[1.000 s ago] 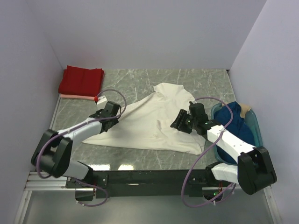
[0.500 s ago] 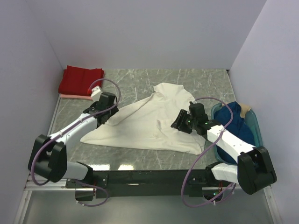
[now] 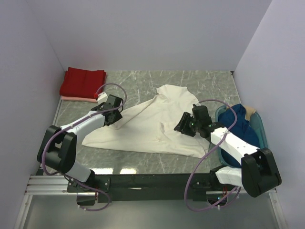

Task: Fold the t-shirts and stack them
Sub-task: Fold the tshirt

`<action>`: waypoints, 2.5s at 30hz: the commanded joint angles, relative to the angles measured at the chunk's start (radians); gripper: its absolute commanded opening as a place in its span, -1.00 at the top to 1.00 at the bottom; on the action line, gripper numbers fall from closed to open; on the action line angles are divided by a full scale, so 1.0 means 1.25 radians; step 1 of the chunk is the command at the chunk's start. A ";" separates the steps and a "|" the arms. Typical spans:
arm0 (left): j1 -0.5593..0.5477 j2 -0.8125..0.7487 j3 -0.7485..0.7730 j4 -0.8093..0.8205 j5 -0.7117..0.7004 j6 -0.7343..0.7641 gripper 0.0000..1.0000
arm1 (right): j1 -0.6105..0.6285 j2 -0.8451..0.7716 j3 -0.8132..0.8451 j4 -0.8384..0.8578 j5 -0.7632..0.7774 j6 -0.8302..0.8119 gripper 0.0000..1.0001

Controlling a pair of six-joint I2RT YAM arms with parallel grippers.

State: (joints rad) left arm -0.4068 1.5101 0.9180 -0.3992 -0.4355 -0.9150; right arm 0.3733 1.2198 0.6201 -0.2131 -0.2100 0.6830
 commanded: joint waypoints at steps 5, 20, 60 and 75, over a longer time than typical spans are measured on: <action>0.003 -0.029 -0.032 0.062 0.105 0.061 0.37 | 0.004 0.007 -0.010 0.037 0.000 -0.005 -0.11; -0.005 -0.180 -0.204 0.096 0.221 0.096 0.90 | 0.004 0.021 -0.020 0.049 -0.003 0.001 -0.10; 0.119 -0.477 -0.213 -0.132 0.050 -0.156 -0.05 | 0.004 -0.042 -0.013 0.012 0.033 0.016 -0.09; 0.192 -0.624 -0.331 -0.345 0.024 -0.420 -0.30 | -0.002 -0.329 -0.145 -0.324 0.084 0.256 -0.17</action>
State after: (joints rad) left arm -0.1761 0.7513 0.5278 -0.7563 -0.3645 -1.3415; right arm 0.3733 0.8459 0.4355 -0.4423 -0.1593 0.9104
